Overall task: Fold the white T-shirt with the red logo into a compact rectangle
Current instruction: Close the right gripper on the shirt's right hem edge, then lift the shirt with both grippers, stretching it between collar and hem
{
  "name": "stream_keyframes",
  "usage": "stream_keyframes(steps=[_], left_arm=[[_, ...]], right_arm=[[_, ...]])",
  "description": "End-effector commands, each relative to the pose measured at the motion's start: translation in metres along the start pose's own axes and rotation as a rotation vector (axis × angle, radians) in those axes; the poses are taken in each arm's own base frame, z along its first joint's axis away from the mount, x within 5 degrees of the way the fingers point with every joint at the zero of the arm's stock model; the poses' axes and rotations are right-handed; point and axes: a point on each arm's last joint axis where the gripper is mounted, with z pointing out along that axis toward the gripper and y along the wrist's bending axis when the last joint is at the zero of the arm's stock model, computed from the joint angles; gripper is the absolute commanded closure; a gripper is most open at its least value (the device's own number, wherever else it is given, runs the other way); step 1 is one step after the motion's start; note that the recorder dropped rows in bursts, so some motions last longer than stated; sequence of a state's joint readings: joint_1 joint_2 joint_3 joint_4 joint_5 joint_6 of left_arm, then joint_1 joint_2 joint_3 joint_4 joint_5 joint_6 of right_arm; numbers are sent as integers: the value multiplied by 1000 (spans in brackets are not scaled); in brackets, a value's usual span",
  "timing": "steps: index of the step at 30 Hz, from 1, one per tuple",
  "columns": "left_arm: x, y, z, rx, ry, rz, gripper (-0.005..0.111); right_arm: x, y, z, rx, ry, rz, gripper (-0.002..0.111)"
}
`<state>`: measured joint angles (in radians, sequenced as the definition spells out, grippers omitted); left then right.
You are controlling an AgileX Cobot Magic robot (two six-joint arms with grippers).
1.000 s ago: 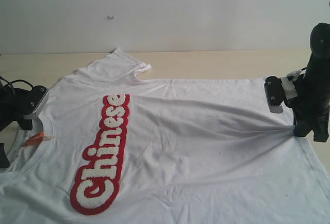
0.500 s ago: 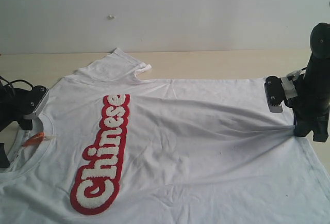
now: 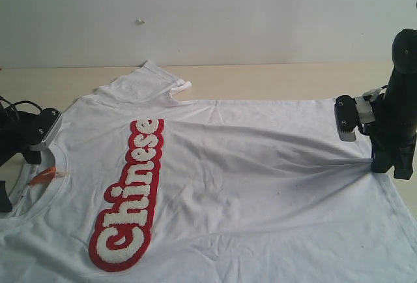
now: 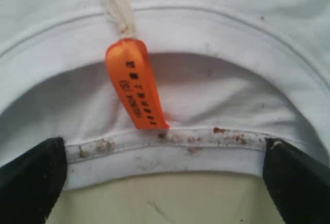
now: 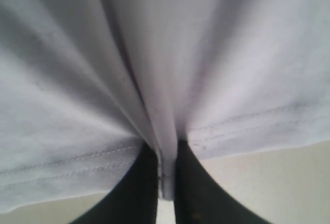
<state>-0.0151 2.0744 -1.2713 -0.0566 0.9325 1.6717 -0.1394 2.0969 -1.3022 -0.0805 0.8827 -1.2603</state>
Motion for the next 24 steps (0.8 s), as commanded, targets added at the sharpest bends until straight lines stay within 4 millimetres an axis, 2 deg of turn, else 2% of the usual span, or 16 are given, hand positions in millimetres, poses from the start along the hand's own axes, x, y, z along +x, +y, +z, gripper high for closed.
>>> stream_keyframes(steps=[1, 2, 4, 9, 12, 16, 18, 19, 23, 24], left_arm=[[1, -6, 15, 80, -13, -44, 2], [1, -6, 15, 76, -9, -139, 2], [1, -3, 19, 61, -7, -171, 2], [4, -2, 33, 79, 10, -141, 2], [5, 4, 33, 13, 20, -159, 2], [7, 2, 33, 31, 45, -158, 7], [9, 2, 33, 31, 62, -146, 20], [9, 2, 33, 33, 69, -139, 31], [10, -3, 32, 82, 80, -132, 101], [10, -3, 32, 89, 84, -121, 105]], right_arm=[[-1, -1, 14, 6, 3, -2, 108], [-1, -1, 14, 6, 3, -2, 108], [-1, -2, 14, 9, 2, -2, 108], [-1, -2, 14, 12, 1, -2, 108], [-1, -2, 14, 12, 1, -2, 108], [-1, -2, 14, 12, 1, -2, 108], [-1, -2, 14, 12, 1, -2, 108], [-1, -2, 14, 12, 1, -2, 108], [-1, -2, 14, 12, 1, -2, 108], [-1, -2, 14, 12, 1, -2, 108]])
